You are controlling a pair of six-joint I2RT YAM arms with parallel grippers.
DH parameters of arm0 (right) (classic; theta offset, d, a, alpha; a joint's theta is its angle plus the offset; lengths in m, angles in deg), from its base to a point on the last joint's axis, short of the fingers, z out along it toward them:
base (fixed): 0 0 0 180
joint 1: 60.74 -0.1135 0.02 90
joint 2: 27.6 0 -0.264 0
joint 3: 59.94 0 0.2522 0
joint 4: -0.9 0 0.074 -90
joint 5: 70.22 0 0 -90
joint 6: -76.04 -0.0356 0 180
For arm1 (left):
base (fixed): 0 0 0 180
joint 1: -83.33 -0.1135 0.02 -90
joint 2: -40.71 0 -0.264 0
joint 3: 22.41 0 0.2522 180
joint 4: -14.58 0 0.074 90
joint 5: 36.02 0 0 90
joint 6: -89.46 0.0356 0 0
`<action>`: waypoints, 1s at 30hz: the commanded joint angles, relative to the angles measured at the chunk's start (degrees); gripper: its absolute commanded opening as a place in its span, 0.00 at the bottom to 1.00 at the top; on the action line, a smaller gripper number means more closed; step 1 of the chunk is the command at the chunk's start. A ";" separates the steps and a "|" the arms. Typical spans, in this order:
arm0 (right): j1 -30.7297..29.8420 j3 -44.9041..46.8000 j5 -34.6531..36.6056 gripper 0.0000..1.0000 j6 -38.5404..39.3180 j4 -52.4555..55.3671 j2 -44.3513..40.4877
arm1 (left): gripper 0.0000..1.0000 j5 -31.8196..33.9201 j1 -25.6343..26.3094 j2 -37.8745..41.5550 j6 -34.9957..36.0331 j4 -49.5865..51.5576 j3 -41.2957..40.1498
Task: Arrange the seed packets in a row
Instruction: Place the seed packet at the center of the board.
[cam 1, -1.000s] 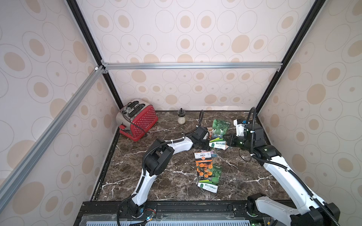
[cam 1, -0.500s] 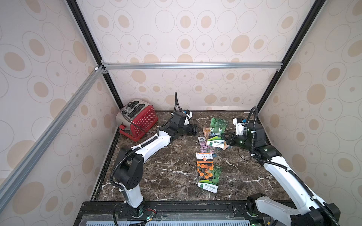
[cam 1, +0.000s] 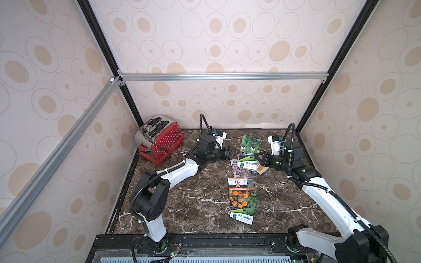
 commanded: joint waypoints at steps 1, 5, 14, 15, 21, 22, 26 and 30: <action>0.26 0.21 -0.90 0.00 -0.97 -2.14 0.96 | 0.68 -1.65 0.71 1.61 -1.55 -4.25 -0.25; 0.24 -0.33 -1.15 0.00 -1.35 -2.44 1.97 | 0.67 -2.88 1.68 0.83 -1.96 -5.94 0.36; -0.17 -1.63 -0.59 0.00 -2.14 -3.09 4.18 | 0.53 -6.63 3.97 -3.53 -6.44 -13.68 1.74; -0.32 -1.84 -0.39 0.00 -2.02 -2.99 4.33 | 0.50 -6.76 4.06 -3.83 -7.03 -14.56 1.61; -1.10 -2.56 0.56 0.00 -1.60 -2.89 4.85 | 0.37 -6.69 4.19 -4.20 -7.15 -14.79 0.91; -1.25 -2.61 0.69 0.00 -1.49 -2.88 5.01 | 0.33 -6.59 4.19 -4.17 -7.30 -15.00 0.80; -1.34 -2.61 1.55 0.00 -0.69 -2.84 5.48 | 0.09 -6.24 4.19 -3.98 -8.21 -16.29 0.72; -3.24 -2.78 2.62 0.00 0.73 -2.31 6.03 | 0.00 -5.05 4.11 -2.87 -7.56 -14.83 0.31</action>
